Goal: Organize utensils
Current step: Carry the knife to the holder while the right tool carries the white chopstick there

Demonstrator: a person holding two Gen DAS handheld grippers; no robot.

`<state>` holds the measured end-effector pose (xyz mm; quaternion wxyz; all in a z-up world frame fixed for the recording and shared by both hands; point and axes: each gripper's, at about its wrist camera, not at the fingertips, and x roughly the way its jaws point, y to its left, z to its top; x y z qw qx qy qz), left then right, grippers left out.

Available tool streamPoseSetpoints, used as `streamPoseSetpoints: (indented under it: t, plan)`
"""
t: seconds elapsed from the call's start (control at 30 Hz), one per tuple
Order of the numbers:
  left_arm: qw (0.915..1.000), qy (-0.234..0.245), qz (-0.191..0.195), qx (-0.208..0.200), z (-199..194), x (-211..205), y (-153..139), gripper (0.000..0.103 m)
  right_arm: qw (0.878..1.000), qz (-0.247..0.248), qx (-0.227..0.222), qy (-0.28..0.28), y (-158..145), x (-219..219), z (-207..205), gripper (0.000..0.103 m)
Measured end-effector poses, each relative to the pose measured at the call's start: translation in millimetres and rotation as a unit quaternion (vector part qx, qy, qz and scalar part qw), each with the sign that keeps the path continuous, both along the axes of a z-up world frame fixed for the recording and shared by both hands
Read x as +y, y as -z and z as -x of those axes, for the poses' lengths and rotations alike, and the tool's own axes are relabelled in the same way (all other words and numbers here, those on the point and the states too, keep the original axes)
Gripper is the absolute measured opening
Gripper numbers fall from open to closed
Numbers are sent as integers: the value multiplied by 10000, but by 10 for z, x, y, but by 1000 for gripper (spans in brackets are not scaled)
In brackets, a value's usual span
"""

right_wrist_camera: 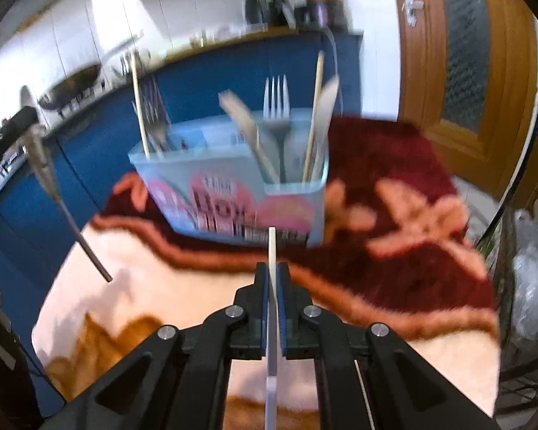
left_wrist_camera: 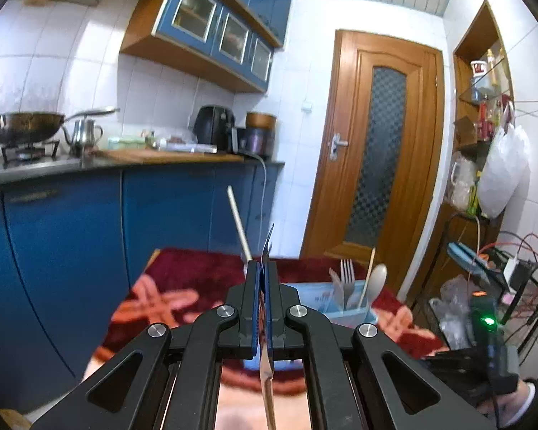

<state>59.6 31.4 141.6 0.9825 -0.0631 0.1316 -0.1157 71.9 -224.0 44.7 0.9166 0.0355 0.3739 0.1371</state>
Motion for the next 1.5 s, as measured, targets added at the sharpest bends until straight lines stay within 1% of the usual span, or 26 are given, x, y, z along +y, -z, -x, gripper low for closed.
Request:
streamPoseSetpoints:
  t: [0.13,0.2,0.3,0.43,0.53,0.83,1.07,1.17,1.3,1.4,1.5]
  plan:
    - [9994,-99,6,-321,-93,-2,-216,2,9980,-171,-584,166,-211,-56,34,6]
    - [9989,-172,19,-446,-150,-5,-314,2,9948,-211,-962,271,-327,-67,46,6]
    - [9983,-159,80,-547,-244,0,-437,2,9894,-314,-1373,356,-451,-75,39,6]
    - [9970,-206,211,-712,-373,-1,-584,2,9827,-367,-1760,438,-550,-74,23,6]
    - [9966,-225,259,-753,-469,-59,-624,2,9790,-419,-1933,491,-599,-67,-11,6]
    - [9975,-225,298,-596,-874,-294,-408,2,9682,-548,-2360,621,-754,-88,-154,6]
    - [9987,-151,246,-412,-1055,-410,-187,2,9549,-673,-2800,723,-819,-55,-437,6]
    - [9993,-99,214,-283,-1106,-426,-39,2,9503,-610,-2951,781,-794,6,-581,6]
    - [9996,-62,194,-204,-1143,-434,78,2,9505,-423,-2967,819,-686,79,-741,6]
    - [9997,-7,194,-146,-1165,-446,140,2,9542,-316,-2868,790,-592,103,-796,6]
    - [9998,43,157,-59,-1193,-478,215,2,9595,-335,-2699,741,-491,97,-856,7]
